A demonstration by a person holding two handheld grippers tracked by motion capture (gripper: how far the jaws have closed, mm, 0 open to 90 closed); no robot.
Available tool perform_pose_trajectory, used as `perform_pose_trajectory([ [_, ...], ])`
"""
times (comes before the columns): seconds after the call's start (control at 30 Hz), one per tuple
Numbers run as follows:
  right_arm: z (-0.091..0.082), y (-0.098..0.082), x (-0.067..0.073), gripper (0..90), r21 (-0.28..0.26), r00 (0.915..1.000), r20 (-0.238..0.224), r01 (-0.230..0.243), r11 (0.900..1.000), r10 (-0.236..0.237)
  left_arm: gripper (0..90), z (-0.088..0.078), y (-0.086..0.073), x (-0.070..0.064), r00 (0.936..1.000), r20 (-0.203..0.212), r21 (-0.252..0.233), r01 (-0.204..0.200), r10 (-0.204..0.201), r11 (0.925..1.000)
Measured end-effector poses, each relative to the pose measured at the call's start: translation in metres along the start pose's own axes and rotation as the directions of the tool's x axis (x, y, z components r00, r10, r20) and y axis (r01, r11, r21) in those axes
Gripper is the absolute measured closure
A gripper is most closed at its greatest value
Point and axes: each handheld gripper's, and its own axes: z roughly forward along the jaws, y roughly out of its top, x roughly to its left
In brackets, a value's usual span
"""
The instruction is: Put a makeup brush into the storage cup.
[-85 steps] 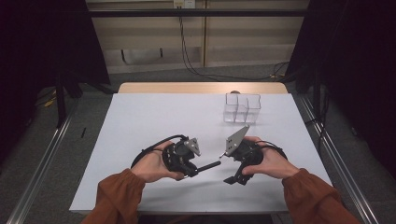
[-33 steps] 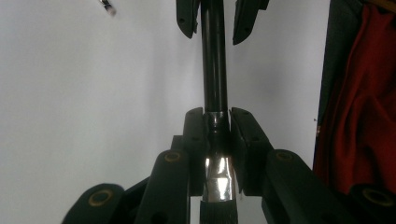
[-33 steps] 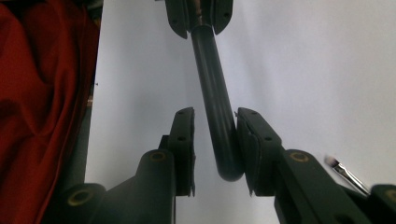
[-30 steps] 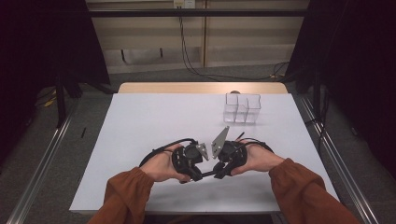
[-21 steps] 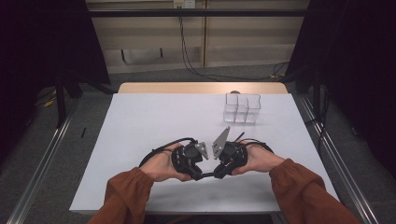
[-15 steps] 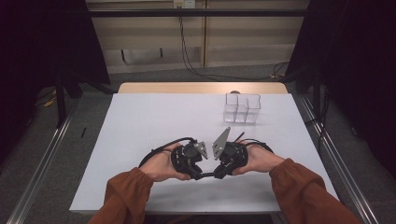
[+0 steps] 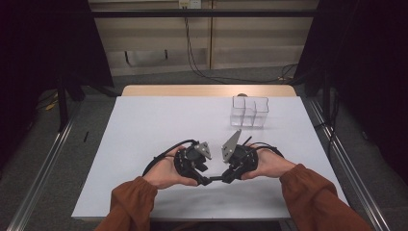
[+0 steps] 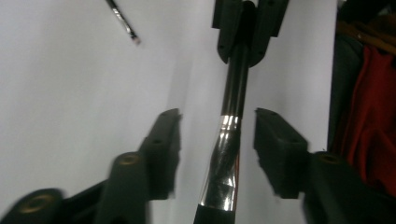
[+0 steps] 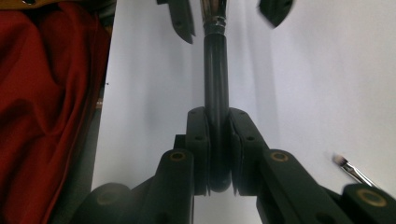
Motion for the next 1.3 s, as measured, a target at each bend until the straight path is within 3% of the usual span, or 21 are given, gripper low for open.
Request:
perform_pose_trajectory([
  [0.17,0.0,-0.002,0.0,80.1,-0.001,0.9999,-0.012,-0.005,1.0,0.005,26.6,-0.002,-0.004,-0.004,0.9993,-0.035,-0.023,0.008,-0.009,0.9997],
  [0.37,-0.003,-0.007,-0.001,80.0,-0.017,0.9998,0.012,-0.013,1.0,0.013,11.2,-0.008,-0.012,0.0,0.9957,-0.073,-0.065,0.052,-0.057,0.9965],
  [0.4,-0.004,-0.008,0.001,80.0,-0.014,0.9994,0.006,-0.035,0.999,0.036,9.1,-0.008,-0.015,0.002,0.9945,-0.076,-0.072,0.066,-0.072,0.9952],
  [0.47,-0.006,-0.011,-0.001,80.0,-0.024,0.9991,0.012,-0.041,0.999,0.041,7.9,-0.008,-0.019,0.004,0.993,-0.072,-0.083,0.088,-0.094,0.9926],
  [0.63,-0.007,-0.018,-0.003,80.0,-0.044,0.9988,0.009,-0.047,0.998,0.048,4.8,-0.014,-0.028,0.005,0.9927,-0.069,-0.133,0.089,-0.099,0.9871],
  [0.87,-0.01,-0.029,-0.004,80.0,-0.054,0.9963,0.037,-0.076,0.996,0.078,4.7,-0.02,-0.036,0.002,0.9802,-0.15,-0.156,0.105,-0.129,0.9821],
  [1.0,-0.012,-0.037,-0.005,80.0,-0.069,0.9932,0.048,-0.103,0.992,0.106,4.3,-0.024,-0.043,-0.001,0.978,-0.148,-0.201,0.116,-0.147,0.9726],
  [1.17,-0.015,-0.046,-0.003,80.0,-0.084,0.9877,0.075,-0.131,0.988,0.137,4.1,-0.028,-0.056,-0.004,0.9654,-0.181,-0.239,0.142,-0.187,0.9607],
  [1.27,-0.019,-0.05,-0.001,80.0,-0.112,0.9823,0.1,-0.147,0.983,0.159,4.0,-0.03,-0.063,-0.005,0.9557,-0.176,-0.276,0.182,-0.236,0.9439],
  [1.3,-0.02,-0.051,0.0,80.0,-0.12,0.9813,0.104,-0.149,0.981,0.162,4.1,-0.032,-0.065,-0.005,0.9559,-0.179,-0.28,0.178,-0.233,0.9433],
])
